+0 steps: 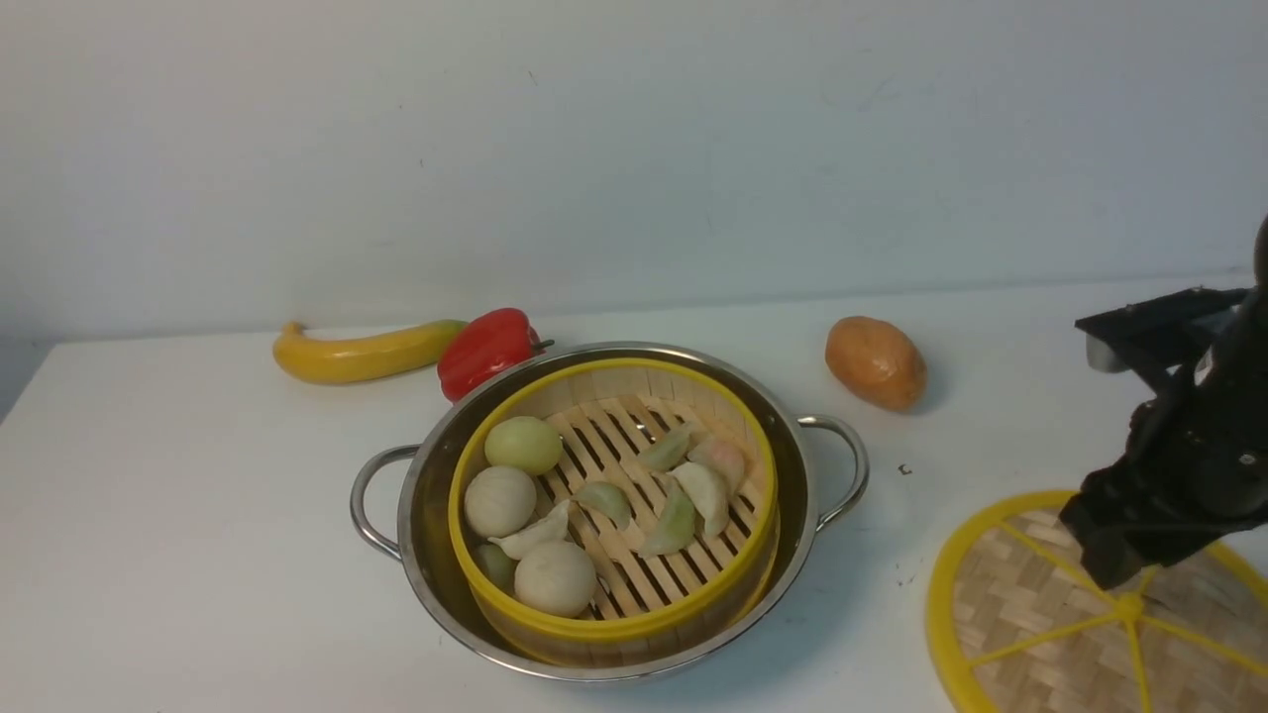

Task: Place the steamer in the pot on the white table, and put the lid on the steamer.
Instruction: 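Move the gripper down to the bamboo steamer lid and grasp its center knob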

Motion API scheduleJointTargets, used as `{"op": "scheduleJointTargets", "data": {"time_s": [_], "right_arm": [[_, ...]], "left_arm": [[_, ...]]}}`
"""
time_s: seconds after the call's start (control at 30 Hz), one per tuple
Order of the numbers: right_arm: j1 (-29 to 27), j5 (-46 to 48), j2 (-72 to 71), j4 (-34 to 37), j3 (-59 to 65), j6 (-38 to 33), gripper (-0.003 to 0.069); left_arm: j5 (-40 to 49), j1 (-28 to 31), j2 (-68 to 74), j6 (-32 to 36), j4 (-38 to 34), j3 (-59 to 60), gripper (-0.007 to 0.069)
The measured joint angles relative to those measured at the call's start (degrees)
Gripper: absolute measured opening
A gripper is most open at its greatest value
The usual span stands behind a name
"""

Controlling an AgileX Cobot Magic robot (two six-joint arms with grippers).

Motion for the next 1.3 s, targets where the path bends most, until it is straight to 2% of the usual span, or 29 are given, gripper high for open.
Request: {"op": "scheduleJointTargets", "data": {"time_s": [0.2, 0.7, 0.93, 1.3], "right_arm": [[0.1, 1.1, 0.7, -1.7, -0.2, 2.2, 0.0348], [0.1, 0.2, 2.4, -1.0, 1.4, 4.0, 0.0316], [0.1, -4.6, 2.4, -1.9, 6.6, 5.2, 0.0316], [0.1, -8.0, 2.2, -2.1, 7.1, 5.2, 0.0306]], "left_arm": [[0.0, 0.0, 0.0, 0.0, 0.0, 0.0, 0.0146], [0.0, 0.0, 0.0, 0.0, 0.0, 0.0, 0.0155], [0.0, 0.0, 0.0, 0.0, 0.0, 0.0, 0.0158], [0.0, 0.0, 0.0, 0.0, 0.0, 0.0, 0.0169]]}}
